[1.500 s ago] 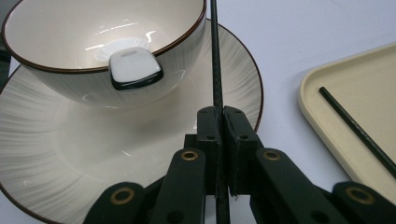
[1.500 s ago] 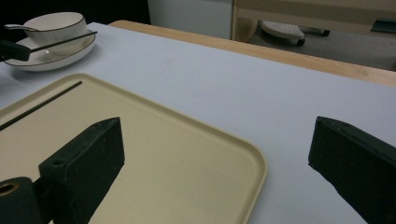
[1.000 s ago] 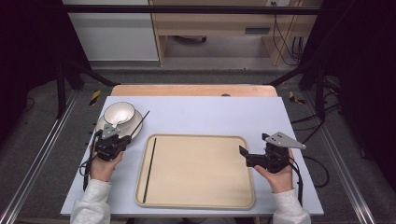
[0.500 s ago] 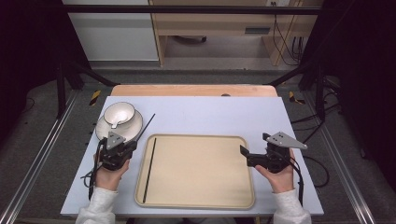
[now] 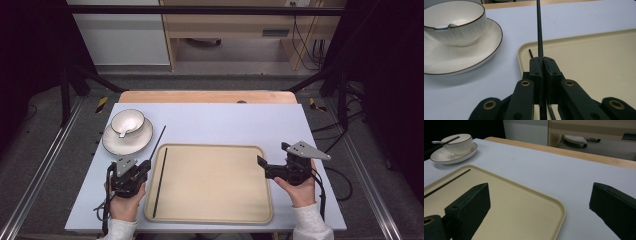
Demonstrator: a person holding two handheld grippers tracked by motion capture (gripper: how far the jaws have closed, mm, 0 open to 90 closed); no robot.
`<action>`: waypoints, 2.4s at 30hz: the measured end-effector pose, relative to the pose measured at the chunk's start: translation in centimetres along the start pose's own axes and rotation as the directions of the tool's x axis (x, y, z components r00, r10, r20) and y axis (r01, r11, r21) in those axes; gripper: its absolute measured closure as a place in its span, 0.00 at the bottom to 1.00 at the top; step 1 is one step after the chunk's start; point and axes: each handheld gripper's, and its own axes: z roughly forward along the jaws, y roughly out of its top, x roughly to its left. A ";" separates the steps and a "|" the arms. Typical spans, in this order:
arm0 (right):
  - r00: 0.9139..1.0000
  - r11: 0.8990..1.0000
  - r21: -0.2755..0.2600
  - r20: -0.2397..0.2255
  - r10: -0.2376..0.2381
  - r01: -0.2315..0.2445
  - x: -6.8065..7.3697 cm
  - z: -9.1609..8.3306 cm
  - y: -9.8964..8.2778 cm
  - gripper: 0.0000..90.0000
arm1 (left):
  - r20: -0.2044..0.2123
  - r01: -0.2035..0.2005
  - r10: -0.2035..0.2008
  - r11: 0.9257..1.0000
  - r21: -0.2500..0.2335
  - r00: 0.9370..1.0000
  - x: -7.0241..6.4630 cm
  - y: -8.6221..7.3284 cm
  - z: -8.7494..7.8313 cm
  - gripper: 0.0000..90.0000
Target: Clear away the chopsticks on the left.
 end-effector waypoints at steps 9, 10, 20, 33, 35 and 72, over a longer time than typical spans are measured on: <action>1.000 1.000 -0.011 -0.011 0.003 -0.003 0.1 -0.3 0.2 0.04 | -0.031 0.074 -0.074 0.997 -0.019 0.997 -2.2 -1.6 -0.7 0.95; 1.000 1.000 -0.011 -0.011 0.002 -0.002 0.1 -0.2 0.2 0.04 | -0.037 0.079 -0.080 0.997 -0.023 0.996 -2.4 -1.8 -0.8 0.95; 1.000 1.000 -0.001 -0.016 0.002 -0.002 0.3 0.1 0.1 0.04 | -0.050 0.136 -0.138 0.989 -0.053 0.989 -3.6 -3.3 -0.7 0.95; 1.000 1.000 0.011 -0.016 -0.006 0.006 0.4 0.4 -0.1 0.04 | -0.055 0.153 -0.154 0.988 -0.019 0.987 -5.6 -5.5 1.2 0.95; 1.000 1.000 0.014 -0.017 -0.005 0.006 0.4 0.4 -0.1 0.04 | -0.066 0.158 -0.158 0.987 -0.012 0.985 -5.6 -5.8 1.5 0.95; 1.000 1.000 0.028 -0.013 -0.011 0.012 0.4 0.8 -0.3 0.04 | -0.121 0.148 -0.134 0.983 0.110 0.984 -5.7 -5.9 3.7 0.95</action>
